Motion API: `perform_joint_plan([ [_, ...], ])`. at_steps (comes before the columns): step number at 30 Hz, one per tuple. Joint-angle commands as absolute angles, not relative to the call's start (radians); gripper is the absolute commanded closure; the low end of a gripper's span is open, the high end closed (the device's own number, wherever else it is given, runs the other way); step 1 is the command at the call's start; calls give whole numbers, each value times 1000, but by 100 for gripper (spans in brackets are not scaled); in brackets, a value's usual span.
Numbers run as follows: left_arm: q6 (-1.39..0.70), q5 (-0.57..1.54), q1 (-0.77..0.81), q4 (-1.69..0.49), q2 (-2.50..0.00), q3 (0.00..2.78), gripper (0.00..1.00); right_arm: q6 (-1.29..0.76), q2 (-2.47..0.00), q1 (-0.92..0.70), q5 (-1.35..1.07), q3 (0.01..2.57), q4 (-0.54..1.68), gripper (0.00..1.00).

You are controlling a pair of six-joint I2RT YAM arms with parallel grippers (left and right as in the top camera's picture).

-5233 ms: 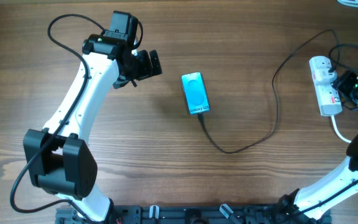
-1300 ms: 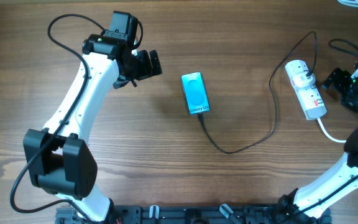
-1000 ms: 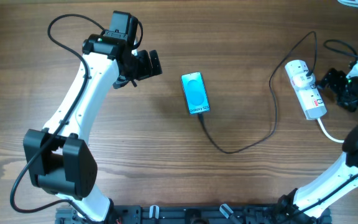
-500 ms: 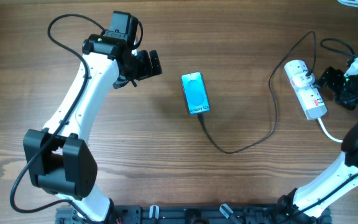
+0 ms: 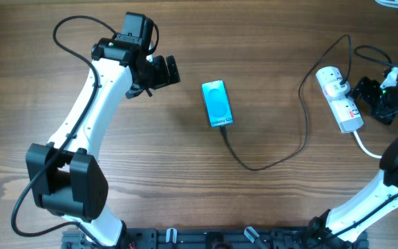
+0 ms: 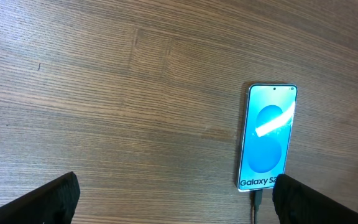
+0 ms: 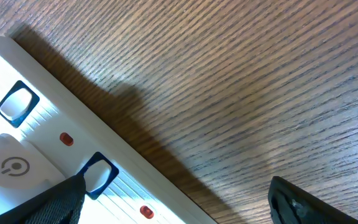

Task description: Plug charger to phone and switch on socket

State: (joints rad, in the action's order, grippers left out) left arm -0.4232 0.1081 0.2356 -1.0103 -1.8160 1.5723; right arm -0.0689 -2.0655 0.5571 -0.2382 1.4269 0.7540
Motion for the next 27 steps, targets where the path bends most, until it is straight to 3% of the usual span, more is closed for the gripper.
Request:
perform_joint_plan([
  [1,-407,96,234,-1011,-1820,1570,0,-53,-2091,546,-176,1378,756,6],
  [11,-407,96,234,-1011,-1820,1570,0,-52,-2091,550,-208,1351,754,2],
  [18,-407,96,234,-1011,-1820,1570,0,-46,-2088,567,-210,1572,965,0],
  [27,-407,96,234,-1011,-1820,1570,0,178,-2085,461,-196,1571,1047,0],
])
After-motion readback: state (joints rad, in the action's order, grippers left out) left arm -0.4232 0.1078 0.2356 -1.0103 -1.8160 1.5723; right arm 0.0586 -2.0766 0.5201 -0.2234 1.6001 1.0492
